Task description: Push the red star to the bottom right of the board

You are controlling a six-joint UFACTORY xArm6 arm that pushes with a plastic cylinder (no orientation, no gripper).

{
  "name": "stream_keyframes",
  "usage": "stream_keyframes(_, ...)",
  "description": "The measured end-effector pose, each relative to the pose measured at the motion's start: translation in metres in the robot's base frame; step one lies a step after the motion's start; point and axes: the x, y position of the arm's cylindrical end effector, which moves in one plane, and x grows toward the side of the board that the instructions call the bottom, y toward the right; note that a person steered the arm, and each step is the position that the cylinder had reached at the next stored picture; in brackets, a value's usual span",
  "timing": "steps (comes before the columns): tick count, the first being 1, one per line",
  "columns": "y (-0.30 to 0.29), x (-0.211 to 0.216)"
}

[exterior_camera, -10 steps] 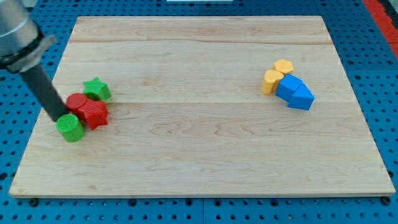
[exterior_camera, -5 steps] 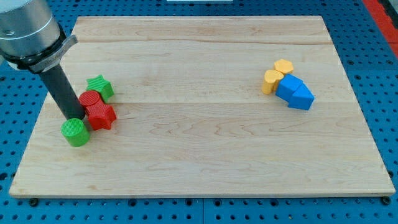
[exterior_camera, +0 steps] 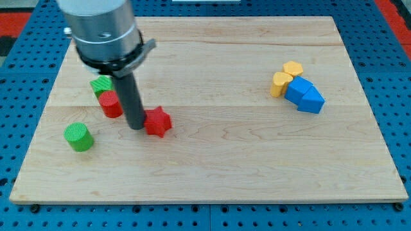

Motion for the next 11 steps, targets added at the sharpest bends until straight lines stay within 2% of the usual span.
stream_keyframes(3, 0.151, 0.002)
stream_keyframes(4, 0.154, 0.001)
stream_keyframes(6, 0.146, -0.038)
stream_keyframes(8, 0.176, -0.013)
stream_keyframes(11, 0.188, -0.028)
